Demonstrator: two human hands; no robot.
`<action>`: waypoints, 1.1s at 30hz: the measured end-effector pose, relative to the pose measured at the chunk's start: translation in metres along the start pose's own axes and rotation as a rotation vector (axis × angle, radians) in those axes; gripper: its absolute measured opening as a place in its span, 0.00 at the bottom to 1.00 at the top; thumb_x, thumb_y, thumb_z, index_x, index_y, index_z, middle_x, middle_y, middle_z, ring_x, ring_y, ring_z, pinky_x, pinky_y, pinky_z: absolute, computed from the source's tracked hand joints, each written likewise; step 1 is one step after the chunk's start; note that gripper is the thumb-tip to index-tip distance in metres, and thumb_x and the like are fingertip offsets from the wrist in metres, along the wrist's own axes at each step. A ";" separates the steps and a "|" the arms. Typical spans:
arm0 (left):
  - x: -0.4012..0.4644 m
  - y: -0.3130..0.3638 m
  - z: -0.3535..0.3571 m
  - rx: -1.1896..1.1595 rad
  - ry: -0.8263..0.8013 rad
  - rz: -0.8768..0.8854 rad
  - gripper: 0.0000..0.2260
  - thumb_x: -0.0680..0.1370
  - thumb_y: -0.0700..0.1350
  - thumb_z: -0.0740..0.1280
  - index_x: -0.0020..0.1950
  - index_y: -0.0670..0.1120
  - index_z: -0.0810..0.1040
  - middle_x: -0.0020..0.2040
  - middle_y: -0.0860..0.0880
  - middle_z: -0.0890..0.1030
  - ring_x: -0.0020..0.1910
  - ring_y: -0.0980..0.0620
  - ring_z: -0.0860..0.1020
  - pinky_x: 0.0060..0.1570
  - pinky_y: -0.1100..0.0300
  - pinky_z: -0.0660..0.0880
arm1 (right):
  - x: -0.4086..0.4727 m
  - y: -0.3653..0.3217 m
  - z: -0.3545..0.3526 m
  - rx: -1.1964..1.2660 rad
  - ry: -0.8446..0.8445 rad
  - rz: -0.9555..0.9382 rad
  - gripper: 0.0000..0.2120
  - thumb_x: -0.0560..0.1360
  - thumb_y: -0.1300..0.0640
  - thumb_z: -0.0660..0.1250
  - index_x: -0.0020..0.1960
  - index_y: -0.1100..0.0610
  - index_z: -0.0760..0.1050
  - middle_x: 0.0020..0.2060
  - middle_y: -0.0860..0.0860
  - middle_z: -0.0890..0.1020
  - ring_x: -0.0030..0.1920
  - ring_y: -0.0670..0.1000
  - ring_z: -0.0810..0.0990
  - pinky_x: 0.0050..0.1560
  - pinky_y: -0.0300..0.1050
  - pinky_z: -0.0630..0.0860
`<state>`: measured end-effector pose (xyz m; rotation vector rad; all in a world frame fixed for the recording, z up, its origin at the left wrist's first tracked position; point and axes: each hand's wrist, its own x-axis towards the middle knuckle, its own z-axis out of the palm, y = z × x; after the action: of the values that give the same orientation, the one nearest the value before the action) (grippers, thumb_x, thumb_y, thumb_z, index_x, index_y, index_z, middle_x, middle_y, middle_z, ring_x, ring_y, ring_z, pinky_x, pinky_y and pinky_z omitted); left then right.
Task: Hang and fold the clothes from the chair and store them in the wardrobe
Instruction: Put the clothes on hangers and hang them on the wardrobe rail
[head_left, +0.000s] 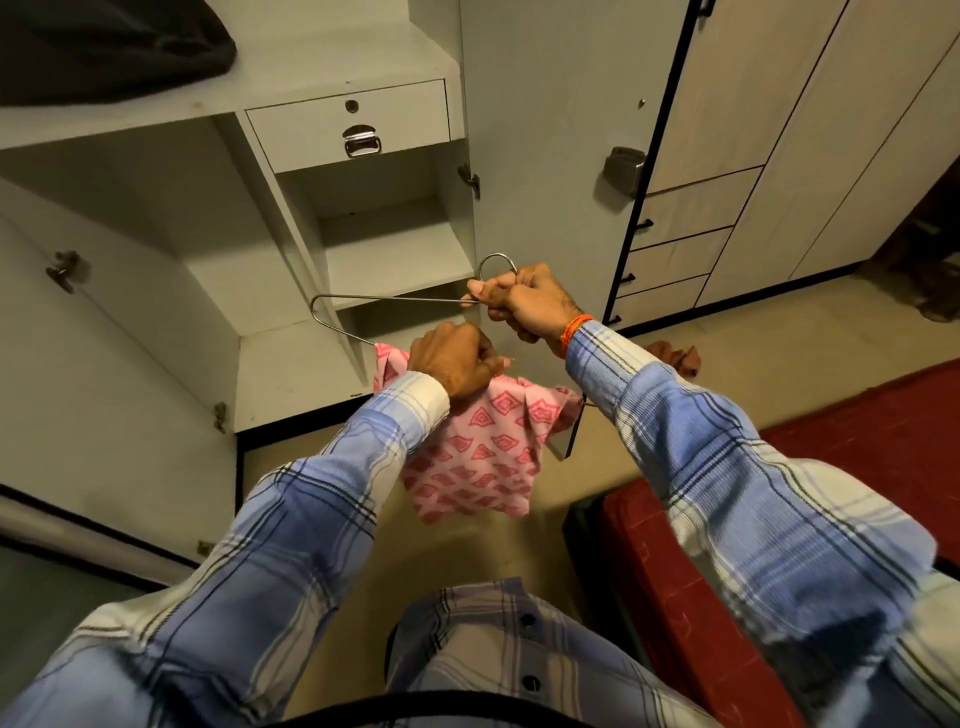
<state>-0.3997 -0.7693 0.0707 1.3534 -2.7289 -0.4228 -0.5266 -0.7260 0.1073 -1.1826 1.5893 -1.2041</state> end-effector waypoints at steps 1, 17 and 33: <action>-0.003 -0.004 -0.002 -0.001 0.019 0.027 0.15 0.77 0.63 0.65 0.46 0.53 0.83 0.43 0.50 0.81 0.45 0.47 0.79 0.47 0.55 0.76 | 0.000 0.001 -0.001 0.002 0.017 0.003 0.10 0.78 0.51 0.68 0.43 0.55 0.84 0.23 0.46 0.72 0.23 0.47 0.60 0.23 0.36 0.57; -0.015 -0.077 -0.030 -0.159 0.162 0.104 0.06 0.77 0.45 0.71 0.49 0.45 0.86 0.41 0.49 0.84 0.41 0.51 0.80 0.47 0.58 0.78 | 0.007 0.002 -0.011 -0.022 0.005 0.037 0.10 0.78 0.51 0.68 0.43 0.55 0.84 0.22 0.44 0.72 0.25 0.48 0.59 0.25 0.38 0.56; -0.013 -0.030 -0.013 -0.163 0.042 0.200 0.12 0.77 0.51 0.70 0.58 0.49 0.82 0.55 0.52 0.84 0.54 0.51 0.80 0.58 0.53 0.75 | 0.010 0.002 -0.002 -0.067 0.022 0.048 0.09 0.77 0.52 0.69 0.44 0.56 0.83 0.27 0.49 0.74 0.22 0.45 0.62 0.23 0.37 0.57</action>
<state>-0.3665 -0.7791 0.0755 1.0275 -2.6924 -0.5788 -0.5310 -0.7355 0.1050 -1.1704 1.6766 -1.1450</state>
